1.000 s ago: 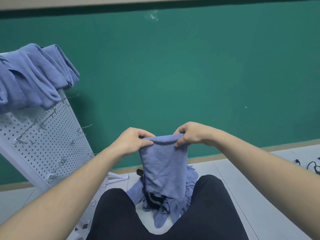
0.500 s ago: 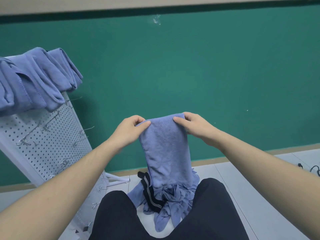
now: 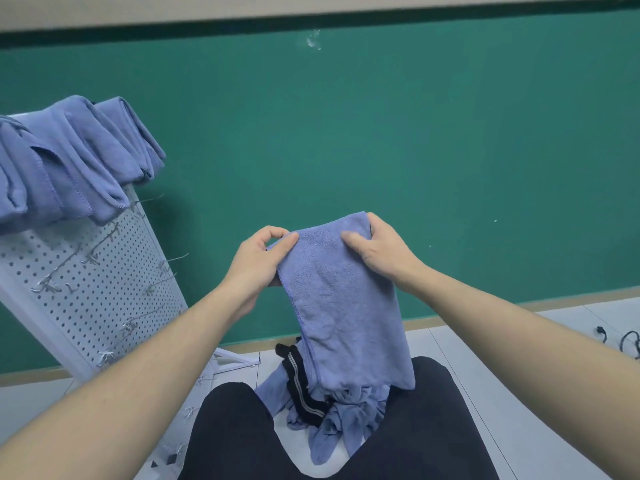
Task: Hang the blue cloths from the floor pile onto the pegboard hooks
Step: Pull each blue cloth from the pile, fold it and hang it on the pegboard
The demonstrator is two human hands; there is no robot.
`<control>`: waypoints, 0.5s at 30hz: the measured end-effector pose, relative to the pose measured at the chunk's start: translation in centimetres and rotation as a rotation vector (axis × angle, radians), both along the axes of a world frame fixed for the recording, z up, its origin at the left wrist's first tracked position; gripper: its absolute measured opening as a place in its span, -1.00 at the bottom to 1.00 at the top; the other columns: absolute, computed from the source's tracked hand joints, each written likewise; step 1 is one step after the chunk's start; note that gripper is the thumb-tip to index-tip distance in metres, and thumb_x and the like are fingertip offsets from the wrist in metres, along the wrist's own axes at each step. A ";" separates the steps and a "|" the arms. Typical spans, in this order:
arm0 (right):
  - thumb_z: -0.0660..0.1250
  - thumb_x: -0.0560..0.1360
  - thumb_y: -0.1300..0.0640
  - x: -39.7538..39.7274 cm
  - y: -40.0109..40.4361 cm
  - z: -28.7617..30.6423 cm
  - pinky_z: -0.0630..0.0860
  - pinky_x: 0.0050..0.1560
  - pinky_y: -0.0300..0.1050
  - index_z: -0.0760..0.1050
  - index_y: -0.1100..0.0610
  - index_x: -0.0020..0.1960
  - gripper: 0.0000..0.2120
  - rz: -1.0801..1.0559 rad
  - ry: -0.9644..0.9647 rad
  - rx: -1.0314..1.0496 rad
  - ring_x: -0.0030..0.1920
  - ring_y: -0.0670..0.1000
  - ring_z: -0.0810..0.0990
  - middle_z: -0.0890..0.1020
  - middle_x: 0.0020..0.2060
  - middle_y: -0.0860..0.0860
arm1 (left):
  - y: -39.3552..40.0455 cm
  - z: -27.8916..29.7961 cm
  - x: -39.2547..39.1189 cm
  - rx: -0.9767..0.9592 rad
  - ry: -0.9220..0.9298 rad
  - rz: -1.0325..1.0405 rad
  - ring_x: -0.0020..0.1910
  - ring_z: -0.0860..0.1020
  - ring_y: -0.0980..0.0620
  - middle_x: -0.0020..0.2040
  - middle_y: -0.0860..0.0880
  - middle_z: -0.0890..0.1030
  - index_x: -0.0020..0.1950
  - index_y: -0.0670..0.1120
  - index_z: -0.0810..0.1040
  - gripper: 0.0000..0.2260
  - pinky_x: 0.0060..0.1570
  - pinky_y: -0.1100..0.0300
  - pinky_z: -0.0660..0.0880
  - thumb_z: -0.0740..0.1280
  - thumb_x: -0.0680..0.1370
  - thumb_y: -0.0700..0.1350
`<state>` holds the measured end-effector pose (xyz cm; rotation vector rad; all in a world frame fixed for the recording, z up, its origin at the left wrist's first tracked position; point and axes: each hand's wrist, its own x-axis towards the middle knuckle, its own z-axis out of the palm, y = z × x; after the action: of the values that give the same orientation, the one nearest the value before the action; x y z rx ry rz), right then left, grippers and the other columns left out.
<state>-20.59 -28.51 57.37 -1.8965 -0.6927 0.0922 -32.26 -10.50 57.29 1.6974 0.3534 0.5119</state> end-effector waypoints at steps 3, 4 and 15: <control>0.38 0.44 0.17 0.1 -0.5 -0.2 0.48 -0.20 -0.20 0.44 0.11 -0.12 -0.88 0.073 0.031 -0.037 -0.28 -0.12 0.46 0.55 -0.25 -0.08 | 0.3 -0.5 -0.1 -0.001 0.059 0.012 -0.37 0.52 0.03 -0.25 -0.02 0.62 -0.10 -0.02 0.57 -0.87 -0.33 0.15 0.56 0.44 0.57 -0.01; 0.39 0.44 0.18 0.1 -0.5 -0.3 0.38 -0.29 -0.26 0.36 0.09 -0.19 -0.81 0.059 -0.007 -0.064 -0.35 -0.15 0.37 0.47 -0.31 -0.11 | 0.3 -0.7 0.0 0.007 0.077 0.014 -0.38 0.52 0.04 -0.27 -0.02 0.62 -0.09 -0.04 0.57 -0.87 -0.34 0.16 0.56 0.45 0.56 -0.02; 0.34 0.40 -0.01 -2.1 1.6 -1.8 0.36 -0.30 -0.09 0.36 0.10 -0.11 -0.77 -0.196 -0.163 -0.235 -0.27 0.06 0.47 0.57 -0.28 -0.05 | -1.5 -1.9 1.1 0.108 0.135 0.060 -0.36 0.54 -0.02 -0.29 -0.11 0.56 -0.17 -0.09 0.40 -0.83 -0.22 -0.04 0.65 0.38 0.53 -0.21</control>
<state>-22.67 -26.96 55.54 -2.2065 -0.6217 -0.1119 -31.16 -12.01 55.39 1.8354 0.4826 0.4680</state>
